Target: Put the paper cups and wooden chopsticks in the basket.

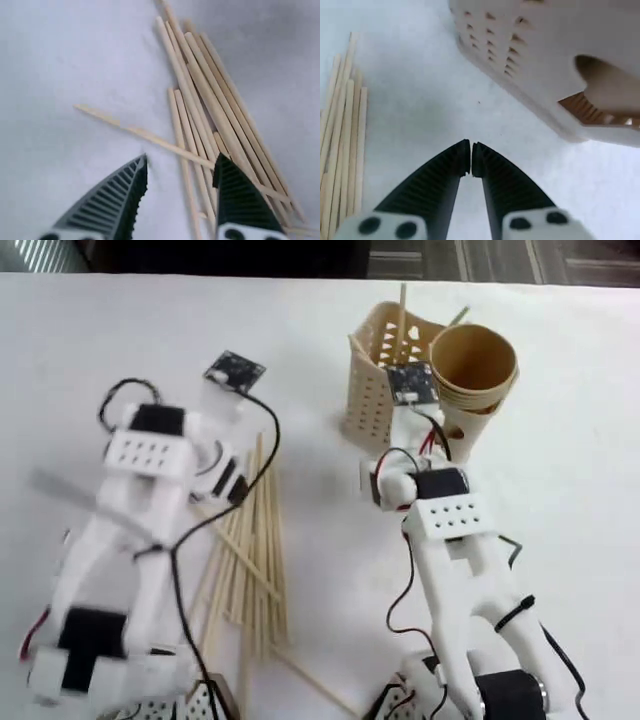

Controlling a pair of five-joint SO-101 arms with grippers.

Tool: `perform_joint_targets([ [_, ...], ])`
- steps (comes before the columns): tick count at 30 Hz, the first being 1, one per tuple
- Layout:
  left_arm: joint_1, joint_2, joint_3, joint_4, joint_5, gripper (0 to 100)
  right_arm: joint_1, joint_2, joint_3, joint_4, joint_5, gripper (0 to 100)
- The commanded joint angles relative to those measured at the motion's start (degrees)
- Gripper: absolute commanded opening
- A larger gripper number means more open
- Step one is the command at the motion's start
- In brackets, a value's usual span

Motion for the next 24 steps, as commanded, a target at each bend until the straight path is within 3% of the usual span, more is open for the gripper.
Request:
perform_joint_targets([
  [1,0.92,6.81,-5.19,-3.34,0.88,23,0.92,-1.36,1.14,-4.18,-0.97,1.8],
  [11,0.92,20.79,-12.40,-7.03,0.97,19,0.92,-1.36,2.02,-5.14,-0.88,1.8],
  [24,3.30,31.16,-22.42,-4.40,0.97,18,1.01,-1.36,2.11,-5.05,-0.79,1.8],
])
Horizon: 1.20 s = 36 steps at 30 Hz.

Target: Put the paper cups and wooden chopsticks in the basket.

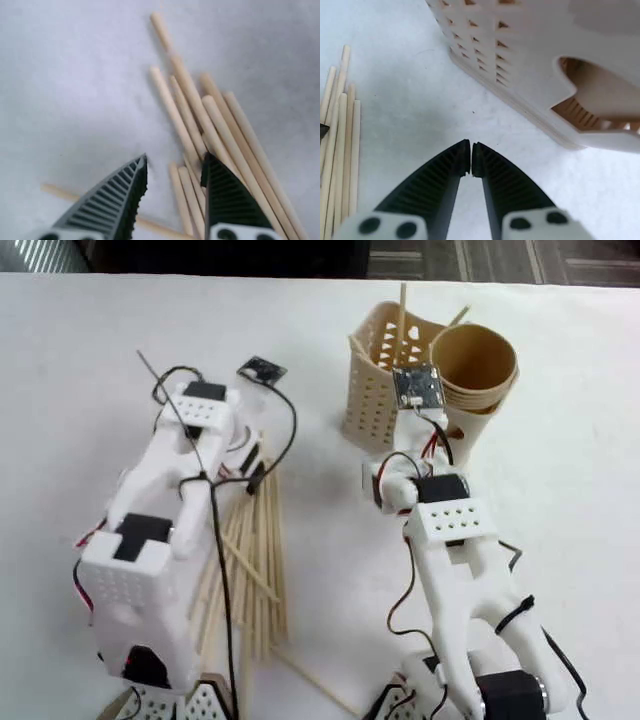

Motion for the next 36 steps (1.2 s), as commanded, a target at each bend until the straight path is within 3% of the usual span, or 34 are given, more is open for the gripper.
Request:
perform_joint_targets([
  [1,2.07,-0.31,-3.87,2.20,0.70,18,0.57,-1.36,-0.26,-0.66,-0.35,1.8],
  [15,2.15,4.44,-5.36,2.55,0.79,18,0.57,-1.36,-0.26,-0.40,-0.26,1.8],
  [23,2.15,5.85,-5.36,2.46,3.34,8,2.42,-1.36,-0.26,-0.48,-0.44,1.8],
  [31,0.48,5.85,-5.45,5.80,3.16,9,2.59,-1.36,-0.26,-0.48,-0.44,1.8],
  [36,-1.01,5.58,-5.45,5.80,3.43,18,2.59,-1.36,-0.26,-0.48,-0.44,1.8],
])
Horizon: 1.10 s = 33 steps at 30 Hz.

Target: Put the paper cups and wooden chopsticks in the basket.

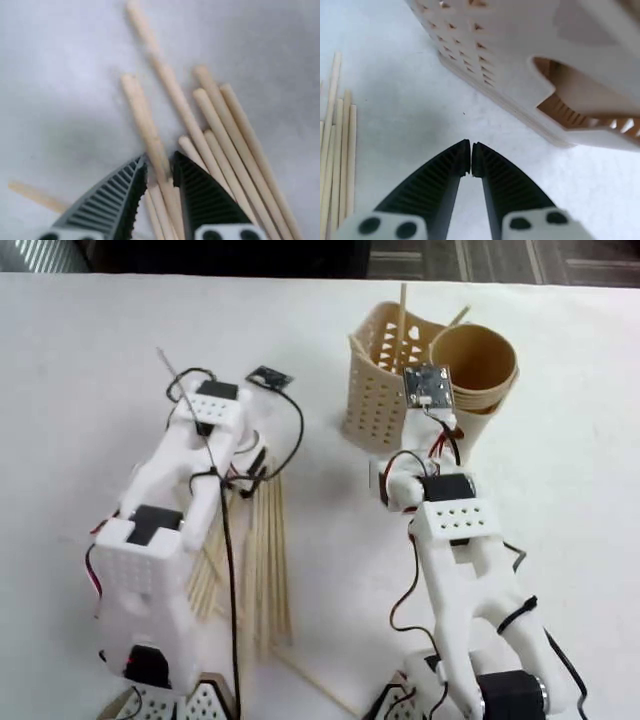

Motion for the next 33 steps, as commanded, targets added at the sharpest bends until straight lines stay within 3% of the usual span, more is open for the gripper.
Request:
perform_joint_targets([
  [1,-0.75,-0.57,-0.88,1.05,0.70,18,0.66,-1.36,-0.26,-0.48,-0.44,1.8],
  [9,3.21,-0.31,-0.70,1.05,0.26,5,0.66,-1.36,-0.26,-0.48,-0.44,1.8],
  [16,6.37,-0.92,-1.49,2.99,0.26,2,0.66,-1.36,-0.26,-0.57,-0.44,1.8],
  [28,6.73,-0.92,-26.20,24.00,-3.16,2,0.66,-1.36,-0.26,-0.75,-0.09,1.8],
  [33,6.64,-3.65,-34.20,24.35,-2.99,2,0.66,-1.36,-0.26,-0.75,0.00,1.8],
])
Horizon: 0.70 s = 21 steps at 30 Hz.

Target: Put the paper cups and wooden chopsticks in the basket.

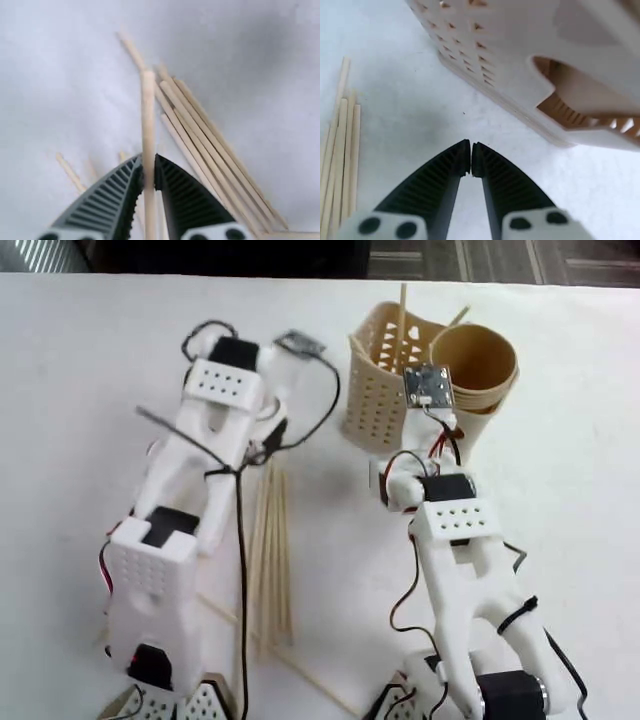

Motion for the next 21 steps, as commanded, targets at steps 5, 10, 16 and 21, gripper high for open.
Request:
perform_joint_targets([
  [5,0.92,-14.37,-5.98,0.53,-0.18,2,0.57,-1.27,-0.18,-0.75,0.00,1.8],
  [10,0.92,-25.89,-5.98,-1.05,-0.18,2,0.57,-1.27,-0.18,-0.40,0.00,1.8],
  [16,2.86,-34.42,-5.98,-14.33,-0.09,2,0.40,-1.27,-0.18,-0.40,0.00,1.8],
  [21,8.40,-36.26,-5.89,-29.98,0.00,2,0.31,-1.27,0.88,-0.75,0.00,1.8],
])
